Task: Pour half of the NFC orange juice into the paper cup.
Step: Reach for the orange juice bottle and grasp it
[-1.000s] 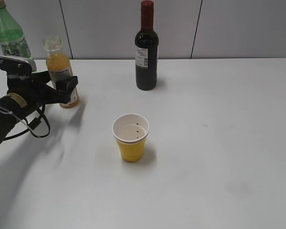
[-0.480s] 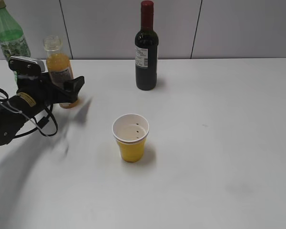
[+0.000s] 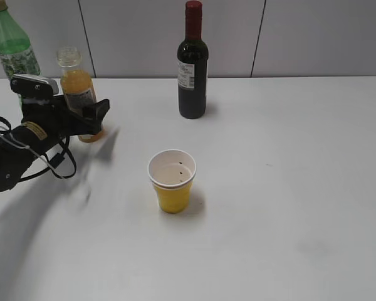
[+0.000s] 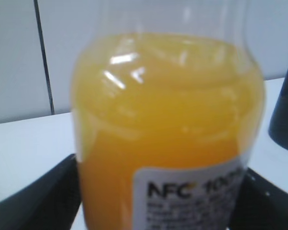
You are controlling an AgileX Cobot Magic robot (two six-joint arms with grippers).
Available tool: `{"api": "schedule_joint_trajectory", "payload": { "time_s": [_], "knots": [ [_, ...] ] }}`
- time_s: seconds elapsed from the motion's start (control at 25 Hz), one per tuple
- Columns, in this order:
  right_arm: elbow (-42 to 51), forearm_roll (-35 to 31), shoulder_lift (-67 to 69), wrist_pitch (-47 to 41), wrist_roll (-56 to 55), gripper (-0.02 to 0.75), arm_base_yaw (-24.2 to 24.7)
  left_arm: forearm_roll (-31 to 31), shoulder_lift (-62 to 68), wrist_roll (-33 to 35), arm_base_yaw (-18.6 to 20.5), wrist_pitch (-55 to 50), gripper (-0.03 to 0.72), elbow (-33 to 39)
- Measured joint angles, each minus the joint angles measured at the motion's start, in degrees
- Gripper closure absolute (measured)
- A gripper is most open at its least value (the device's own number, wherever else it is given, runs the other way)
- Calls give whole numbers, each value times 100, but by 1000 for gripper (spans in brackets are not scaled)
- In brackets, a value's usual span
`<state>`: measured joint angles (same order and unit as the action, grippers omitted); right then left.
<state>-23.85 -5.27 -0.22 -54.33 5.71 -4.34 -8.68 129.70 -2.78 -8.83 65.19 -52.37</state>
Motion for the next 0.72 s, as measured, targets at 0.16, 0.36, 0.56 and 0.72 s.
{"api": "schedule_joint_trajectory", "payload": {
  "time_s": [0.16, 0.36, 0.56, 0.72],
  "knots": [
    [0, 0, 0, 0, 0, 210, 0, 6, 2, 0, 0, 68, 137, -7],
    [0, 0, 0, 0, 0, 210, 0, -13, 2, 0, 0, 81, 222, -7],
    [0, 0, 0, 0, 0, 210, 0, -75, 6, 0, 0, 81, 222, -11],
    [0, 0, 0, 0, 5, 210, 0, -34, -88, 0, 0, 110, 222, 156]
  ]
}}
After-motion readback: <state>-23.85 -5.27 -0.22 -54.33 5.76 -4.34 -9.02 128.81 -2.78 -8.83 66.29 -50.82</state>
